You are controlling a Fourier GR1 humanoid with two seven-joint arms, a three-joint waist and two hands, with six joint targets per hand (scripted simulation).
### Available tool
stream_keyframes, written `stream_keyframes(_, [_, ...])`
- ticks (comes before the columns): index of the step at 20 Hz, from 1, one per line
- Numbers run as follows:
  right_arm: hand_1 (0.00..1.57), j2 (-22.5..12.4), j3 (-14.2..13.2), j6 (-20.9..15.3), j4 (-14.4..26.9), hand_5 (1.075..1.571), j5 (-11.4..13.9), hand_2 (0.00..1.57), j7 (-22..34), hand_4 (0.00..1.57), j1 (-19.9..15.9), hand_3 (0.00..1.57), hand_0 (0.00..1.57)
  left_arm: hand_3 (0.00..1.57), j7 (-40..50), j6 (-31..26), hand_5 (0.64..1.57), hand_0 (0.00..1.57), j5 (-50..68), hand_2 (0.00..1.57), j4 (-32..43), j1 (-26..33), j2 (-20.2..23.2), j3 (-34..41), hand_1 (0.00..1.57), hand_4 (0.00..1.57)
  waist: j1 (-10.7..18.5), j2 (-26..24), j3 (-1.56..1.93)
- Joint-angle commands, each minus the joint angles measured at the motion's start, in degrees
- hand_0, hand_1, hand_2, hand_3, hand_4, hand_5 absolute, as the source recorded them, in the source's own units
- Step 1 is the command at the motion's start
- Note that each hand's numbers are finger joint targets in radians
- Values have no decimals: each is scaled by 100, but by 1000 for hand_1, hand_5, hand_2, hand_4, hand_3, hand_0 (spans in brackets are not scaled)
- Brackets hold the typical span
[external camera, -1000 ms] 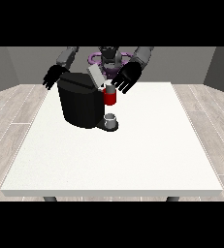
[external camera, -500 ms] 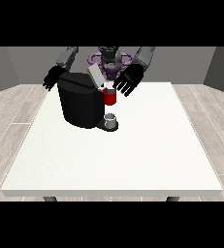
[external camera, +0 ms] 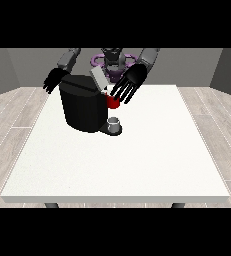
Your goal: Insert the coffee pod into the coffee machine and close the lid
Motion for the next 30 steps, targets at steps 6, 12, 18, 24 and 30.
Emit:
stream_keyframes(6, [0,132,82,-118,116,1571,97,0,-102,416,296,0,0,0,107,-124,1571,0,-139,0,-31,241,-260,-139,0,0,200,-458,-9])
stream_keyframes(12, [0,90,132,116,44,1571,-73,0,-371,383,816,0,0,0,-71,16,1571,0,-138,0,-110,591,-258,-85,0,0,245,-687,-9])
stream_keyframes(18, [0,71,-88,45,251,1571,-165,0,-480,424,923,0,0,0,83,-60,1571,0,274,0,-283,905,-782,153,0,0,641,-1119,-9])
stream_keyframes(24, [0,-127,-83,279,-35,1571,-253,0,-249,492,1542,0,0,0,-372,-118,1571,0,1826,0,-95,1816,-1428,1436,0,261,993,-2067,-27])
stream_keyframes(30, [0,-550,-72,754,-455,1571,-418,0,184,370,1390,0,0,0,-847,-28,1571,0,2154,0,-249,2708,-1792,1579,0,0,1351,-2587,-17])
